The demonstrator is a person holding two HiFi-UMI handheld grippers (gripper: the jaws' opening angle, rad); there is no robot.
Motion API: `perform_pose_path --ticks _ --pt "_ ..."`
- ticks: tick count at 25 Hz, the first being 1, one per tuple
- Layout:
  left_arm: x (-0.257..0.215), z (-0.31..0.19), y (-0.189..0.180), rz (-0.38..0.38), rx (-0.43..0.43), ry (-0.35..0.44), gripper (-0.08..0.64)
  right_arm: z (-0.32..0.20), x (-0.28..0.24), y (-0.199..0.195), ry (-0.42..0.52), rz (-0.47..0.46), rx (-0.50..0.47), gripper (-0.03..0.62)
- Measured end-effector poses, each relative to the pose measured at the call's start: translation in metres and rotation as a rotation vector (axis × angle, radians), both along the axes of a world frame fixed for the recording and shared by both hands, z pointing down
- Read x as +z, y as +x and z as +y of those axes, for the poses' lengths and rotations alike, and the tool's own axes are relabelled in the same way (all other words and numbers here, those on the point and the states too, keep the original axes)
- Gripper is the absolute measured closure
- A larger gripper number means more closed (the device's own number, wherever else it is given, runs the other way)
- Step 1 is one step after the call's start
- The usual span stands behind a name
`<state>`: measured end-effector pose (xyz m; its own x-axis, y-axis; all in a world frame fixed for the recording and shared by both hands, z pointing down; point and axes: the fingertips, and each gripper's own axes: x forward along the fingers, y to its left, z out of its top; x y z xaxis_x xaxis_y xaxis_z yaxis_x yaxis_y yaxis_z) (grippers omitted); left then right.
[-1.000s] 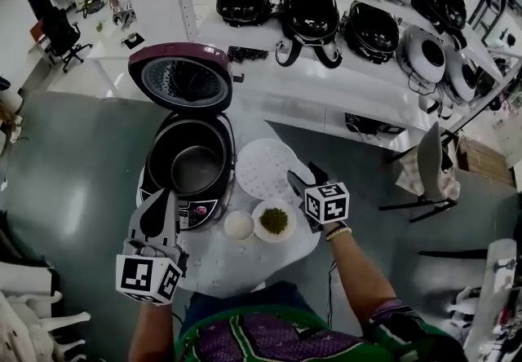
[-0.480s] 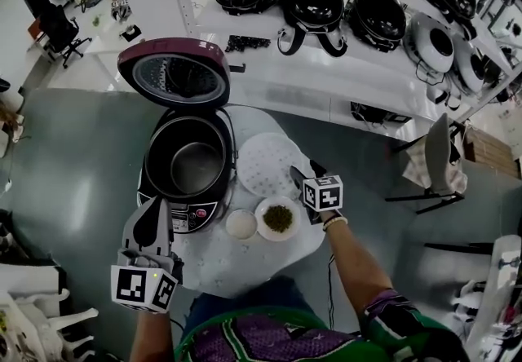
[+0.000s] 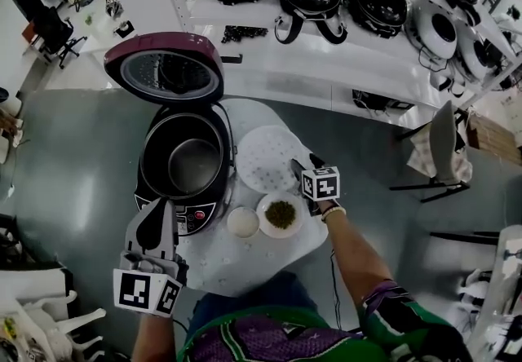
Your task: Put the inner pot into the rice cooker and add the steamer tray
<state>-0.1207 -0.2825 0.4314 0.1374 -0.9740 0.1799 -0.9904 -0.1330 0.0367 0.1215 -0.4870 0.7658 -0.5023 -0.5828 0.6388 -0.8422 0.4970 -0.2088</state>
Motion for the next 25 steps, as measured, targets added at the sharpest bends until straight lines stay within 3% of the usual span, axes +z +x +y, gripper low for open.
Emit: perform_pose_path --ticks 5,12,16,20,25 --pt "-0.002 -0.015 0.016 -0.004 0.057 0.004 0.538 -0.002 0.021 -0.001 -0.037 0.014 0.017 0.350" --pt "0.007 -0.012 0.019 -0.018 0.062 -0.028 0.538 -0.002 0.034 0.001 -0.078 -0.009 0.058 0.379" --pt "0.012 -0.007 0.014 -0.023 0.048 -0.043 0.538 -0.009 0.033 0.015 -0.091 0.028 0.173 0.522" --pt "0.012 0.001 0.005 -0.023 0.022 -0.049 0.538 -0.022 0.028 0.025 -0.104 0.019 0.299 0.574" --pt "0.012 0.014 -0.002 -0.021 0.000 -0.045 0.538 -0.026 0.023 0.033 -0.111 0.010 0.373 0.577"
